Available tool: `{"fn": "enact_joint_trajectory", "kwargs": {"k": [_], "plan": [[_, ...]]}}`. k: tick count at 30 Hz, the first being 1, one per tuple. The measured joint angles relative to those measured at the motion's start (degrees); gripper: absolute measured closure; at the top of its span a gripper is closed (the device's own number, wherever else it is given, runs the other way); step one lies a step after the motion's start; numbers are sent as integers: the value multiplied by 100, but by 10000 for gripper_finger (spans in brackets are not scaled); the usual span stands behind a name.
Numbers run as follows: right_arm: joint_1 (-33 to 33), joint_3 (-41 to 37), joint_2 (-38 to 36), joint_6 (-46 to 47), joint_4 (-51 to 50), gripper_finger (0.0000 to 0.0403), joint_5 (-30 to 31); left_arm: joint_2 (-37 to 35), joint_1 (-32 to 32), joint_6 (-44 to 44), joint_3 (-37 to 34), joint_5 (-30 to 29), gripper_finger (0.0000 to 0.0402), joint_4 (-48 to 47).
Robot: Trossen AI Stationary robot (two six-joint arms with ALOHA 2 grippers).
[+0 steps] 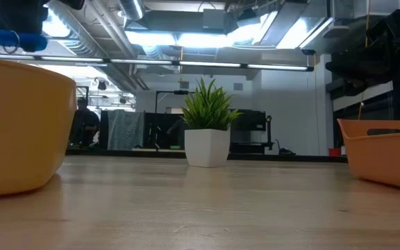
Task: Sort spring keychains
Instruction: Put the blue spring keychain into the yellow bin
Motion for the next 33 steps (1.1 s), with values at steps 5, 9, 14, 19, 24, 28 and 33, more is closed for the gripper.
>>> {"fn": "enact_joint_trajectory", "kwargs": {"k": [5,9,14,19,24,28,33], "plan": [[0,0,1,1,2,305,0,0,4,9,0,-2,394,154],[0,0,0,1,1,305,0,20,4,-19,0,-20,394,268],[0,0,-1,1,0,305,0,194,4,-33,0,0,394,385],[0,0,-1,0,2,305,0,507,-13,38,0,114,394,725],[0,0,-1,0,0,305,0,881,-64,222,0,431,394,1097],[0,0,-1,2,0,305,0,1067,-68,254,0,647,394,1086],[0,0,-1,1,2,305,0,1082,-54,318,0,605,393,1073]]}}
